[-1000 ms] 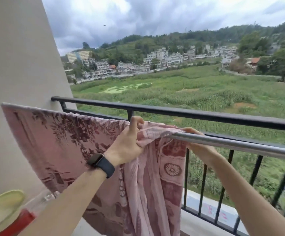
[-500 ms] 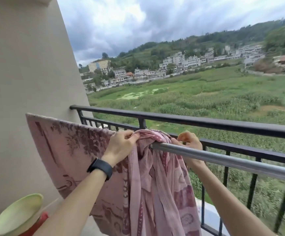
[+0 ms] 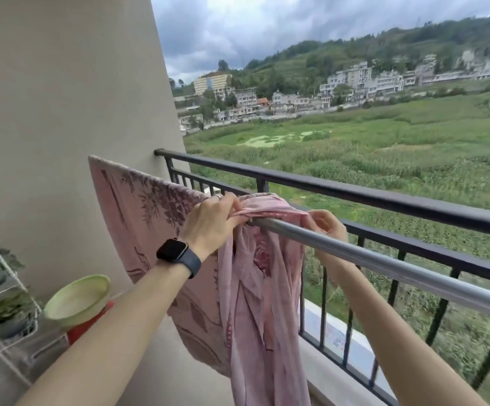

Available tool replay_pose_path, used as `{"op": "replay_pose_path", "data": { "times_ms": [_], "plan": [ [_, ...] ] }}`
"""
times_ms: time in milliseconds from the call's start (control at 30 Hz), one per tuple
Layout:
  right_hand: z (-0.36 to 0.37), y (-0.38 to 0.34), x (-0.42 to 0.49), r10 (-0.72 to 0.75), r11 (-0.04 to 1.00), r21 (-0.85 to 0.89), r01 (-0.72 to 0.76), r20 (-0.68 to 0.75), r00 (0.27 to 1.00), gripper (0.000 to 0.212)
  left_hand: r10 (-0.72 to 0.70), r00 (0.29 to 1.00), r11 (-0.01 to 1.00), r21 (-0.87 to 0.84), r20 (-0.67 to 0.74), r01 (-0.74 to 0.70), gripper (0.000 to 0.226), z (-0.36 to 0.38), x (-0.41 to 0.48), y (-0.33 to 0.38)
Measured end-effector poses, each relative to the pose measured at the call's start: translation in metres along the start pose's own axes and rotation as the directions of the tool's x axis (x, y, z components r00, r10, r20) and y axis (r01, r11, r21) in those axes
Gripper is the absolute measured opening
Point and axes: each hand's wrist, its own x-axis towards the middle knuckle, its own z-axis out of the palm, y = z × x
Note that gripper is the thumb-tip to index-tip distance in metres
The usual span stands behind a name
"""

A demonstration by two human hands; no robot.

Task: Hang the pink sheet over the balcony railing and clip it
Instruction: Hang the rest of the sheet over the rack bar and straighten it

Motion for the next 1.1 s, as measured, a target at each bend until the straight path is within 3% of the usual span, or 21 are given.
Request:
{"op": "replay_pose_path", "data": {
  "times_ms": [100, 200, 267, 333, 367, 433, 533, 600, 633, 700, 767, 867, 967, 1033, 1100],
  "plan": [
    [-0.029, -0.027, 0.008, 0.048, 0.953, 0.296, -0.068, 0.076, 0.996, 0.006, 0.012, 0.997, 0.995, -0.098, -0.079, -0.02, 0.022, -0.027, -0.003, 0.032],
    [-0.065, -0.046, 0.004, 0.064, 0.833, 0.531, -0.158, 0.191, 0.98, 0.015, -0.076, 0.983, 0.937, -0.349, -0.169, 0.013, 0.013, -0.047, -0.024, 0.084],
    [-0.087, -0.037, -0.006, 0.077, 0.844, 0.512, -0.162, 0.183, 0.98, 0.025, -0.076, 0.997, 0.898, -0.436, -0.033, 0.054, 0.014, -0.037, -0.046, 0.113],
    [-0.1, -0.017, -0.027, 0.117, 0.917, 0.359, -0.175, 0.177, 0.977, 0.024, -0.041, 0.982, 0.909, -0.402, 0.186, 0.114, 0.018, -0.016, -0.066, 0.131],
    [-0.104, -0.006, -0.038, 0.115, 0.952, 0.262, -0.161, 0.184, 0.976, 0.016, -0.05, 0.972, 0.916, -0.378, 0.229, 0.136, 0.018, -0.006, -0.074, 0.137],
    [-0.115, 0.001, -0.054, 0.076, 0.983, 0.154, -0.105, 0.187, 0.979, 0.005, -0.103, 0.986, 0.911, -0.385, 0.133, 0.147, 0.018, 0.001, -0.084, 0.147],
    [-0.137, -0.022, -0.057, 0.055, 0.856, 0.484, -0.182, 0.264, 0.963, 0.012, -0.163, 0.98, 0.861, -0.501, -0.115, 0.085, 0.016, -0.012, -0.087, 0.165],
    [-0.146, -0.032, -0.053, 0.042, 0.739, 0.628, -0.243, 0.318, 0.947, 0.019, -0.247, 0.969, 0.713, -0.676, 0.005, 0.185, 0.021, -0.01, -0.081, 0.168],
    [-0.147, -0.032, -0.053, 0.073, 0.762, 0.601, -0.243, 0.293, 0.953, 0.019, -0.267, 0.954, 0.633, -0.722, 0.137, 0.28, 0.026, -0.003, -0.077, 0.165],
    [-0.141, -0.025, -0.056, 0.148, 0.925, 0.328, -0.19, 0.151, 0.977, 0.012, -0.277, 0.891, 0.537, -0.711, 0.359, 0.453, 0.039, 0.011, -0.074, 0.161],
    [-0.137, -0.016, -0.063, 0.149, 0.987, 0.063, -0.147, -0.026, 0.989, 0.009, -0.317, 0.861, 0.547, -0.664, 0.399, 0.509, 0.045, 0.018, -0.074, 0.158],
    [-0.141, -0.013, -0.078, -0.025, 0.994, -0.108, 0.011, -0.132, 0.991, 0.014, -0.321, 0.926, 0.701, -0.607, 0.199, 0.373, 0.029, 0.012, -0.072, 0.161],
    [-0.136, -0.007, -0.102, -0.151, 0.96, -0.249, 0.126, -0.086, 0.985, 0.021, -0.204, 0.976, 0.855, -0.499, -0.071, 0.142, 0.018, 0.008, -0.082, 0.164],
    [-0.124, -0.003, -0.114, -0.142, 0.908, -0.399, 0.129, -0.003, 0.99, 0.043, -0.092, 0.99, 0.93, -0.365, -0.102, 0.049, 0.036, 0.015, -0.092, 0.161],
    [-0.114, 0.004, -0.116, -0.142, 0.785, -0.597, 0.163, 0.082, 0.986, 0.05, 0.006, 1.0, 0.989, -0.146, -0.03, -0.01, 0.056, 0.024, -0.099, 0.155]
  ]
}}
